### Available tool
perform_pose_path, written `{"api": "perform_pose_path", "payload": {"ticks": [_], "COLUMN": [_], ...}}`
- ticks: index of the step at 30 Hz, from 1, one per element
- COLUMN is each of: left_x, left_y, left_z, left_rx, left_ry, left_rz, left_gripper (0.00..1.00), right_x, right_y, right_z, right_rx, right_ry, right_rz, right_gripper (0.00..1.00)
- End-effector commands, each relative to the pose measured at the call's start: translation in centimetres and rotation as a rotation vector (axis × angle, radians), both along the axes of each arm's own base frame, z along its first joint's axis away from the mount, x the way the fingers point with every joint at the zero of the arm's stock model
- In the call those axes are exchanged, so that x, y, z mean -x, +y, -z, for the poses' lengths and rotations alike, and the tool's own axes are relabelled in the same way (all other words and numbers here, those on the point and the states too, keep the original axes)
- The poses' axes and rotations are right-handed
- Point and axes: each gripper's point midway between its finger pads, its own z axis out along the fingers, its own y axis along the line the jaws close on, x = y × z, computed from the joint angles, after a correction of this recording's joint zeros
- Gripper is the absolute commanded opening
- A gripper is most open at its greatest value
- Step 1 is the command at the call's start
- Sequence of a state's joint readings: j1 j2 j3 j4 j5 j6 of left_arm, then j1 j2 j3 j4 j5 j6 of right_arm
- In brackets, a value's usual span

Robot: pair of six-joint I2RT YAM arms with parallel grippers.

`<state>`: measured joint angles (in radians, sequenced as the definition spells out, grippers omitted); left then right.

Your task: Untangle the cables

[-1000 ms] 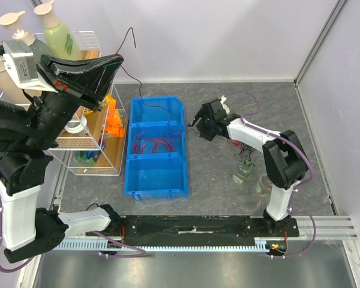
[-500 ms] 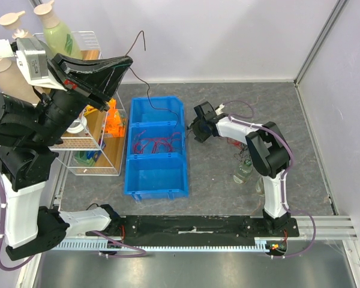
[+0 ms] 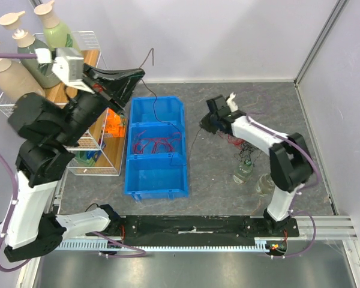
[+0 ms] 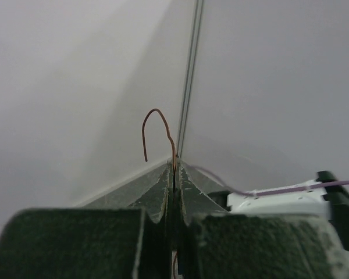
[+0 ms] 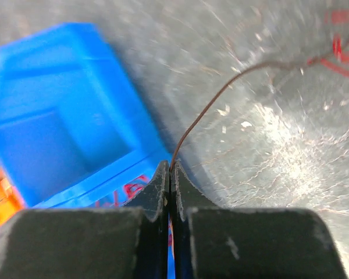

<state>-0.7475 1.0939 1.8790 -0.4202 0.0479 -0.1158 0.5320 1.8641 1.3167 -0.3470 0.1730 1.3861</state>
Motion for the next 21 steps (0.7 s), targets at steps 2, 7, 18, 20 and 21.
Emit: {"api": "perform_pose_path", "payload": {"ticks": [2, 7, 18, 20, 21], "left_x": [-4.7, -5.9, -6.0, -5.4, -5.1], "left_y": [-1.7, -4.3, -3.7, -2.9, -2.4], "left_z": [4.5, 5.9, 10.0, 11.2, 12.0], "left_rx": [-0.067, -0.080, -0.184, -0.225, -0.253], "left_ry": [0.092, 0.137, 0.222, 0.244, 0.262], "left_rz": [-0.106, -0.045, -0.076, -0.084, -0.091], "left_gripper": [0.02, 0.02, 0.02, 0.02, 0.02], "right_x": [-1.1, 0.4, 8.1, 9.9, 10.7], "right_y": [-4.0, -12.2, -3.1, -0.8, 0.1], "right_z": [-16.2, -29.0, -29.5, -29.5, -29.8], "right_rx": [0.144, 0.285, 0.265, 0.200, 0.164], "right_ry": [-0.427, -0.748, -0.768, -0.790, -0.812], "right_rz": [-0.270, -0.308, -0.879, -0.933, -0.950], "right_gripper": [0.00, 0.00, 0.00, 0.00, 0.00]}}
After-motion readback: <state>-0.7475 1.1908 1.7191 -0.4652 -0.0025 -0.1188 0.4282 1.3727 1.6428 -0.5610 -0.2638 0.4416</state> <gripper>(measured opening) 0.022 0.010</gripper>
